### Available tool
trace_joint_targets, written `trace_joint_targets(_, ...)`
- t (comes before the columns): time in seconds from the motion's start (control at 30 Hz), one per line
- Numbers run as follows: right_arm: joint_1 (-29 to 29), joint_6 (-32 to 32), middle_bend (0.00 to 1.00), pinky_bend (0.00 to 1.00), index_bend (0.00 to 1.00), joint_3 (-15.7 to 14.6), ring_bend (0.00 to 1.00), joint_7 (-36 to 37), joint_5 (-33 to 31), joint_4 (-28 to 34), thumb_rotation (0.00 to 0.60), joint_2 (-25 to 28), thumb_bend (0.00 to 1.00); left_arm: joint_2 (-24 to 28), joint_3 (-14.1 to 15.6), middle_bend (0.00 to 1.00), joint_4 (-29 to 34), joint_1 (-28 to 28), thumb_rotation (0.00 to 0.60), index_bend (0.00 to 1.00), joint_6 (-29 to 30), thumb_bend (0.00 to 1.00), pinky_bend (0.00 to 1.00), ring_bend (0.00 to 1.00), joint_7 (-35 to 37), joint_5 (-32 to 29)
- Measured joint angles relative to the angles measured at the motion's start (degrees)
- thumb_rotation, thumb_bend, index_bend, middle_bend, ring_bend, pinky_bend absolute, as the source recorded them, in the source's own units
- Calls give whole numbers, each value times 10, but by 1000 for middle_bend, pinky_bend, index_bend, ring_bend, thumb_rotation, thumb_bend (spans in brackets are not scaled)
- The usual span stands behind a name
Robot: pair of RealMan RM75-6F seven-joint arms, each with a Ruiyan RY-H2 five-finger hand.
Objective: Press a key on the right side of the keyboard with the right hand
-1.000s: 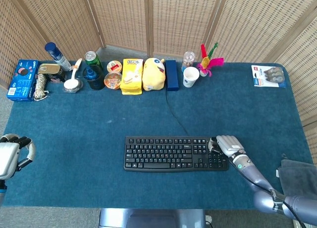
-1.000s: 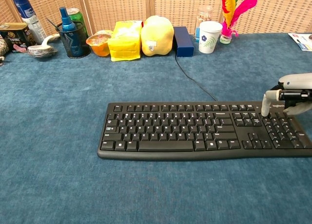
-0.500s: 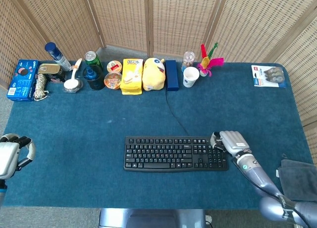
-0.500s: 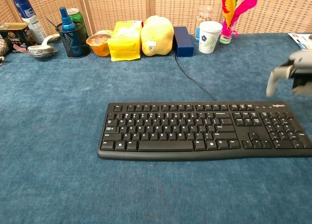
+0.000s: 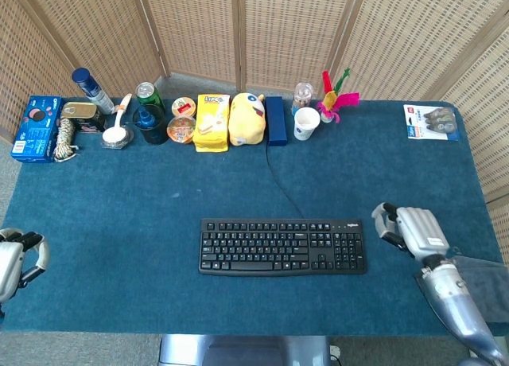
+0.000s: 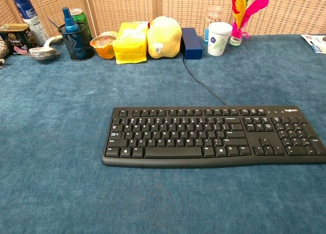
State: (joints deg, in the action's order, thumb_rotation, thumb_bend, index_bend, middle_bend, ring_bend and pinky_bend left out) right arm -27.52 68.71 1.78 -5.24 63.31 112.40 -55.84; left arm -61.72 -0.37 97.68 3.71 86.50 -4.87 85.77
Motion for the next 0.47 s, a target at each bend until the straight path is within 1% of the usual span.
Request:
trace_joint_targets(0.13,53,77,647,688,385,-18,693,15,75,-22,0,-17,598,-6,13,578,-6,-12,12,610,2,528,286,493,3,3)
trace_joint_targets(0.23,93,128,644,681,386,-32,685,18,118,-48,0,-38,598,-12,20,578,-11,-19,13,610,6,528,287,493,4,7)
trace_joint_targets(0.33,126,167,643,676,385,-43,682,15,144,-71,0,-59,599,-18,25,578,-14,-26,12,611,12,528,286,494,5,12)
trace_joint_targets(0.47,156,198,642,674,386,-48,681,13,162,-93,0,-81,599,-23,28,578,-16,-32,12,610,16,527,286,493,10,13)
